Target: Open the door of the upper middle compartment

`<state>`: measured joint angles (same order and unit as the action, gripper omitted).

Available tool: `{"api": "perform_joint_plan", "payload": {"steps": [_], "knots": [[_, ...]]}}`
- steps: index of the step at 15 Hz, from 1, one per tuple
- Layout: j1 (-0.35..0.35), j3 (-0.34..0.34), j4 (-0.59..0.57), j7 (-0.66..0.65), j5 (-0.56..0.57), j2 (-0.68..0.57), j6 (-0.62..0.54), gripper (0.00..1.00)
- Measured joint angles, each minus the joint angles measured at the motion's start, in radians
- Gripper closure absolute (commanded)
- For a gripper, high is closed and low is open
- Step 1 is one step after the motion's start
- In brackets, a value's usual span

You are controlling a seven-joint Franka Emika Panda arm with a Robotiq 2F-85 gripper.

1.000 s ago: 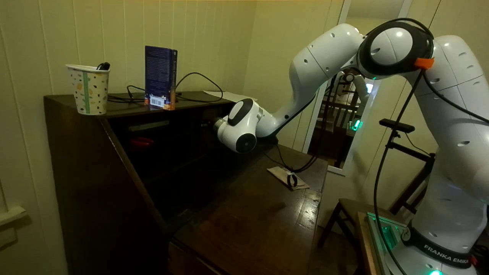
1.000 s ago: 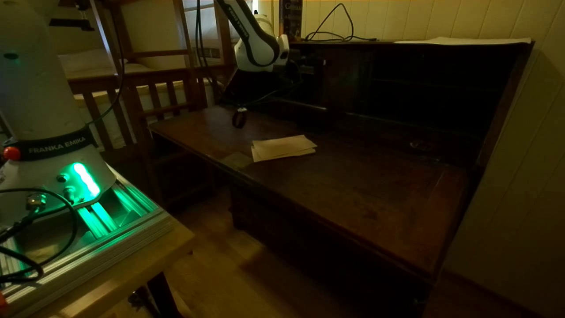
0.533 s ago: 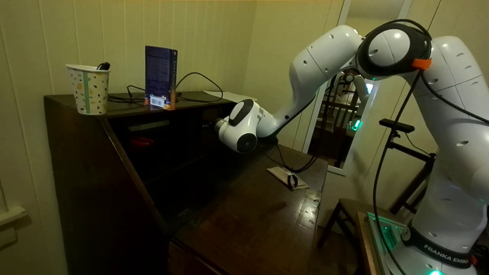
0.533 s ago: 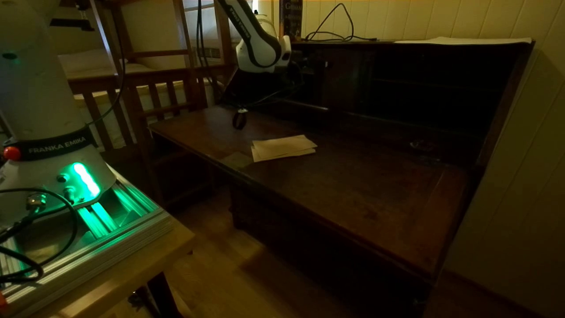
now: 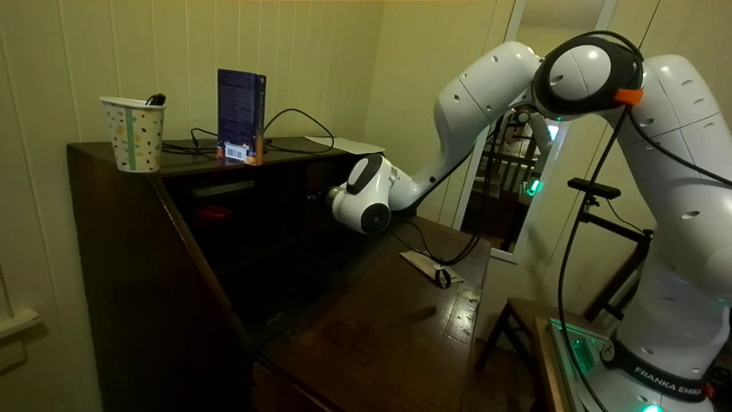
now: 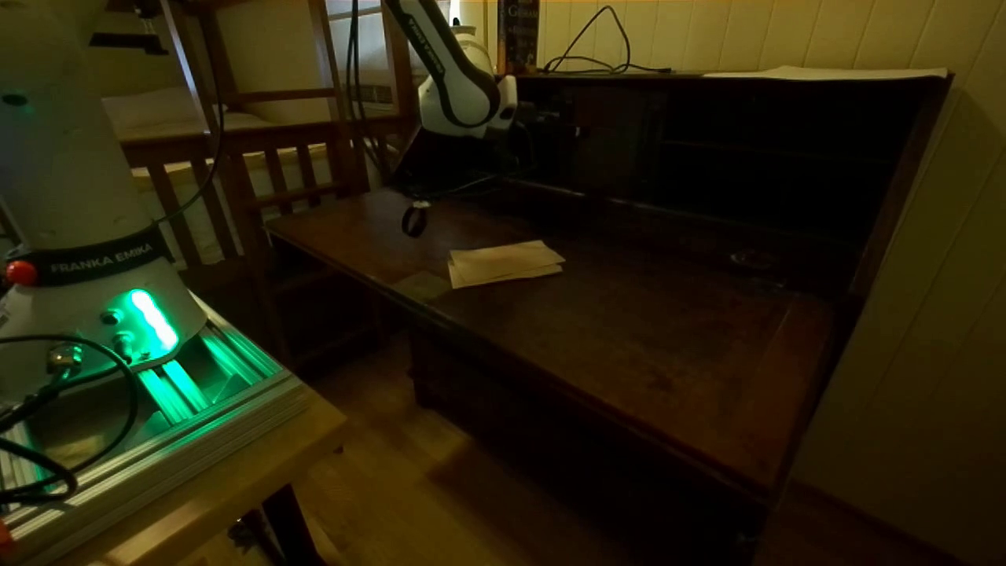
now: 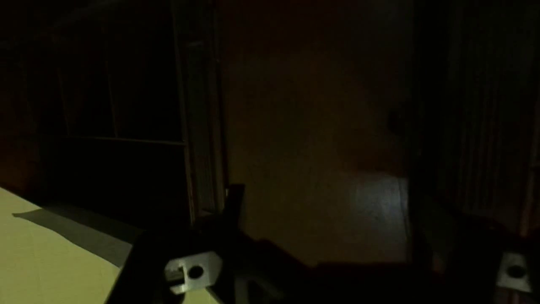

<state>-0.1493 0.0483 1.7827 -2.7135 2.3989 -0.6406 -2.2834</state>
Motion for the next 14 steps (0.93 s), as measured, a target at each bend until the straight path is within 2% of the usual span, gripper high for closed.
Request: {"api": "perform_joint_plan", "payload": {"steps": [2, 5, 9, 11, 14], "knots": [[-0.030, 0.026, 0.050, 0.000, -0.034, 0.000, 0.007, 0.00], [-0.143, 0.073, 0.145, -0.002, -0.081, -0.003, 0.021, 0.00], [-0.341, 0.152, 0.261, 0.006, -0.152, 0.011, 0.046, 0.00], [-0.390, 0.179, 0.308, -0.004, -0.187, 0.033, 0.062, 0.00], [-0.505, 0.364, 0.376, 0.000, -0.187, 0.053, 0.164, 0.00]]}}
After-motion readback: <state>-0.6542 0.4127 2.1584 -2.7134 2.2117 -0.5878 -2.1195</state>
